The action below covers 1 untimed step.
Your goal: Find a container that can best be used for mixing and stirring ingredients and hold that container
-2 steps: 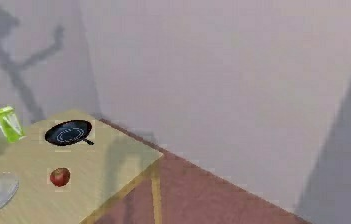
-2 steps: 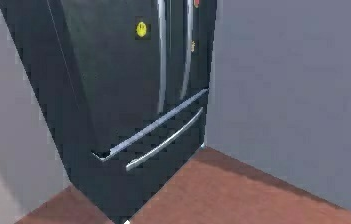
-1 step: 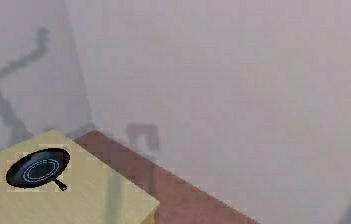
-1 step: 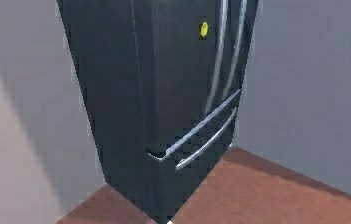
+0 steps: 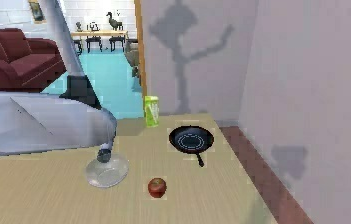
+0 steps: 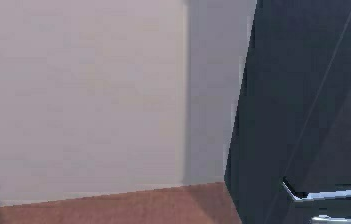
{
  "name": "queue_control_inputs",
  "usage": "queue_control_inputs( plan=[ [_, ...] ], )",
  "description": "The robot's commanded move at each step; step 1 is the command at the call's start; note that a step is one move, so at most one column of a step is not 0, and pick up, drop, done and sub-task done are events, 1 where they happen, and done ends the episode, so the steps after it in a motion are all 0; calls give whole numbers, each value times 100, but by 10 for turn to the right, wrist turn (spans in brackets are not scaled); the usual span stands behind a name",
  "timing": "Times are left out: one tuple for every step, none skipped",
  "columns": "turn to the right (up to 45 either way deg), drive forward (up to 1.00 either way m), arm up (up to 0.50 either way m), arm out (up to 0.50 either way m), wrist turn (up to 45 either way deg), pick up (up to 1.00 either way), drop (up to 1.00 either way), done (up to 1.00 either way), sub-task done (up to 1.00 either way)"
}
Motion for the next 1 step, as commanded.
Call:
queue_control_inputs(
  plan=[
    [-30, 0, 0, 0, 0, 0, 0, 0, 0]
  ],
)
